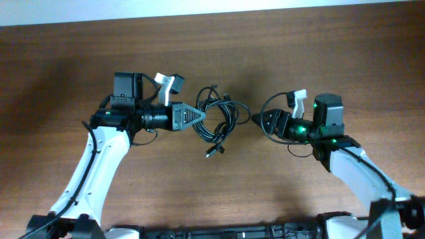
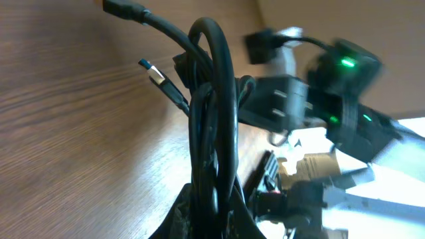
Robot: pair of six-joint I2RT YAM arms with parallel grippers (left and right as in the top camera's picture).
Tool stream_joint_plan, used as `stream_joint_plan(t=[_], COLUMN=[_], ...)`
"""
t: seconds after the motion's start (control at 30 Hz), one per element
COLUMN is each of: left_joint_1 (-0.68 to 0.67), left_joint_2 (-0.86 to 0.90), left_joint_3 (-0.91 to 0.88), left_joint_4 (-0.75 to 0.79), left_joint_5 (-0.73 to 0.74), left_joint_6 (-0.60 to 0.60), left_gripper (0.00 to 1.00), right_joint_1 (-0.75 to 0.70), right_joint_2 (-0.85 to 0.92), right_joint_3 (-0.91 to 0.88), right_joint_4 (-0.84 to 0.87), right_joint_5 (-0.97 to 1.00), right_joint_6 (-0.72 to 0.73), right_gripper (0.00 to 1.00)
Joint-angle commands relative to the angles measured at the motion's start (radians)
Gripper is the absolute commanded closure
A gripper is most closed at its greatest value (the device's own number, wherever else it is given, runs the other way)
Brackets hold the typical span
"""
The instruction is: Untangle cables
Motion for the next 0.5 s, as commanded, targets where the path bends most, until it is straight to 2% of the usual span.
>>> stream_joint_plan(t=[0.0, 0.07, 0.23, 0.33, 0.4, 0.47], left_joint_1=[0.001, 0.0, -0.071, -0.108, -0.107, -0.104], left_joint_2=[-0.013, -0.013, -0.013, -0.013, -0.013, -0.014], left_joint_3=[0.015, 0.015, 0.015, 0.015, 0.015, 0.015], left_joint_4=[0.0, 0.0, 0.0, 0.0, 0.0, 0.0], left_joint_5=[-0.097, -0.097, -0.038, 0.068, 0.156, 0.182], left_joint_6=[-0.186, -0.23, -0.257, -0.256, -0.256, -0.256], left_gripper=[1.0, 1.0, 1.0, 1.0, 1.0, 1.0], right_joint_1=[0.038, 0.066, 0.198, 0.199, 0.199, 0.172], right_joint_2=[-0.093, -0.122, -0.118, -0.118, -0.118, -0.118], right_joint_3=[-0.003, -0.003, -0.003, -0.003, -0.003, -0.003], right_joint_4=[0.025, 0.035, -0.056, -0.157, -0.23, -0.336], right_joint_5=[-0.147, -0.055, 0.447, 0.707, 0.808, 0.89], right_joint_6=[-0.064, -0.064, -0.045, 0.063, 0.064, 0.064], right_gripper=[0.21, 0.15, 0.17, 0.17, 0.17, 0.16])
